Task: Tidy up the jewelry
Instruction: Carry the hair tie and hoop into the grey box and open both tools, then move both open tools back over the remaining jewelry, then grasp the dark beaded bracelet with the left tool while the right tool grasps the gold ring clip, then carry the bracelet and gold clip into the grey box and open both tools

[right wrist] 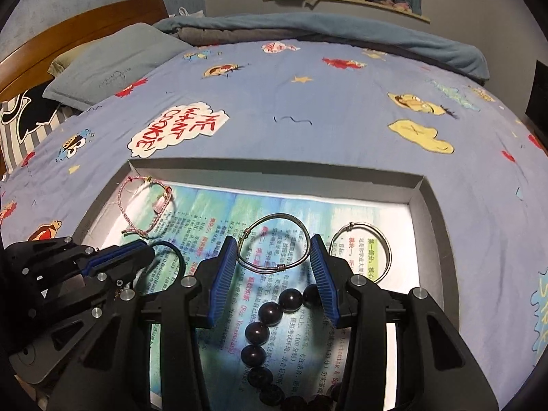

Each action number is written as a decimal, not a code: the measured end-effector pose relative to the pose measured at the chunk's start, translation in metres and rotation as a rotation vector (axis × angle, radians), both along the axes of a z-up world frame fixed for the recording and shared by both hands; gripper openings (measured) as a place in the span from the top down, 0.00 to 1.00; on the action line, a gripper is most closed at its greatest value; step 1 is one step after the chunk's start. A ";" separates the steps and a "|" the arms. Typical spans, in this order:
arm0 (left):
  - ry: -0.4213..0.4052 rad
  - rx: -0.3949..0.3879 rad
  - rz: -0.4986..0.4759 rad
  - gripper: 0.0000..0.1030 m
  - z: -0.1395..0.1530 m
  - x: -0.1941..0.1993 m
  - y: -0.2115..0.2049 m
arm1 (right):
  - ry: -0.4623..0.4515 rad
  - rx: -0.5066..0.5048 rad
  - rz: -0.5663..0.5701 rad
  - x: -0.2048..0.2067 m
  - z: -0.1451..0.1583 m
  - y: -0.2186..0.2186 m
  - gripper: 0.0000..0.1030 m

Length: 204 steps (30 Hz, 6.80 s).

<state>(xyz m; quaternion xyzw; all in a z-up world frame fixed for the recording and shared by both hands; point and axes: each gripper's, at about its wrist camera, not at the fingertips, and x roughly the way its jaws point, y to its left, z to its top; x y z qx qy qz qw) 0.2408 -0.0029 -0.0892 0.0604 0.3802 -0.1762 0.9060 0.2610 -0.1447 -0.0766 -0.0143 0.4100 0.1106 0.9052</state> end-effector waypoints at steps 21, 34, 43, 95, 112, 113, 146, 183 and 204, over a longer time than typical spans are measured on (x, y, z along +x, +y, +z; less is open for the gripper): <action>-0.071 -0.024 0.060 0.64 0.030 -0.021 0.016 | -0.093 0.073 -0.044 -0.029 0.040 -0.018 0.38; -0.140 -0.042 0.126 0.26 0.054 -0.044 0.030 | -0.180 0.129 -0.093 -0.062 0.073 -0.043 0.08; -0.171 0.011 0.081 0.15 0.079 -0.087 0.022 | -0.235 0.111 -0.079 -0.111 0.102 -0.054 0.06; -0.095 -0.061 0.065 0.13 0.001 -0.173 0.045 | -0.188 -0.034 0.111 -0.199 -0.028 0.005 0.52; -0.089 -0.045 -0.069 0.62 -0.006 -0.158 -0.002 | -0.159 0.071 0.027 -0.197 -0.021 -0.029 0.63; -0.093 -0.046 -0.088 0.66 -0.006 -0.158 -0.005 | -0.157 0.070 0.029 -0.197 -0.021 -0.028 0.63; -0.327 -0.049 -0.096 0.94 0.055 -0.165 0.003 | -0.274 0.067 -0.003 -0.196 0.011 -0.044 0.63; -0.048 0.055 0.027 0.94 0.025 0.034 -0.031 | -0.087 -0.015 0.005 -0.058 0.001 -0.036 0.63; -0.057 0.099 0.020 0.77 0.022 0.036 -0.034 | -0.065 -0.046 0.028 -0.055 -0.005 -0.030 0.63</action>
